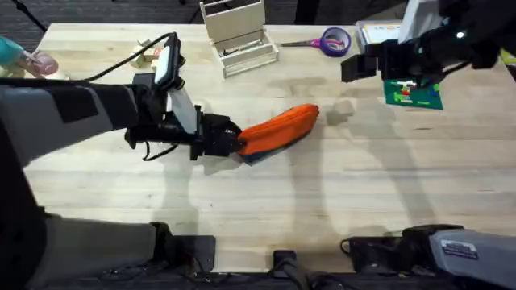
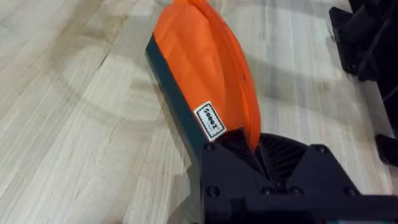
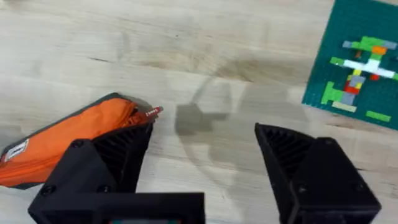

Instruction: Unzip the bag, pick up the pens from the table one at a time and place them inside, then zip the bag closed.

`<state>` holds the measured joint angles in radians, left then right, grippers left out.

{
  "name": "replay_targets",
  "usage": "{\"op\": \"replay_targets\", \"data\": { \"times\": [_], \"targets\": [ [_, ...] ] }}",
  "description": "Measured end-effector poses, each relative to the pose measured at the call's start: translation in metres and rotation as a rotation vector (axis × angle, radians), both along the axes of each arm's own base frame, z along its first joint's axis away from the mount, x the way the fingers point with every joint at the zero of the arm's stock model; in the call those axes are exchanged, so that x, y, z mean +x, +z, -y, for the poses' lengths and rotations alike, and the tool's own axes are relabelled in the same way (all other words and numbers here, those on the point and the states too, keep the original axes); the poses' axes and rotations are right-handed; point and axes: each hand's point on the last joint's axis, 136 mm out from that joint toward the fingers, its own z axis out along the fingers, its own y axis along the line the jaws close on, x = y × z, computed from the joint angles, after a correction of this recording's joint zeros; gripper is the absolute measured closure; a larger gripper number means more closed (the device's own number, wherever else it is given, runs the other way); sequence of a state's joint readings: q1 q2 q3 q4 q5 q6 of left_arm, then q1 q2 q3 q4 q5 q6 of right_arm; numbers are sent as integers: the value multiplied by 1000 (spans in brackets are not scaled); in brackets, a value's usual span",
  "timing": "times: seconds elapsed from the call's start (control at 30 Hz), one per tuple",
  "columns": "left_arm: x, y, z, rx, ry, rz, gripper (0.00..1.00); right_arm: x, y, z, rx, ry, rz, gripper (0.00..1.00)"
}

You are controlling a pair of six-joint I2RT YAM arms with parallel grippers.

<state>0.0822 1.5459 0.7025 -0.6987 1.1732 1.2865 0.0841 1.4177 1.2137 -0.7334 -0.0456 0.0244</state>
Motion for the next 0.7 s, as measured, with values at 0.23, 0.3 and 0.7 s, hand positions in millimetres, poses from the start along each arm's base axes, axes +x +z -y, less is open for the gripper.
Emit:
{"op": "replay_targets", "data": {
  "times": [0.23,0.3,0.7],
  "targets": [
    [-1,3,1,-17,0,-3,221,-3,15,0,-1,8,44,4],
    [-1,3,1,-20,1,-6,23,-4,15,0,-2,9,43,4],
    [-6,3,1,-19,1,-48,6,-18,9,-27,-34,140,5,4]
  ]
}}
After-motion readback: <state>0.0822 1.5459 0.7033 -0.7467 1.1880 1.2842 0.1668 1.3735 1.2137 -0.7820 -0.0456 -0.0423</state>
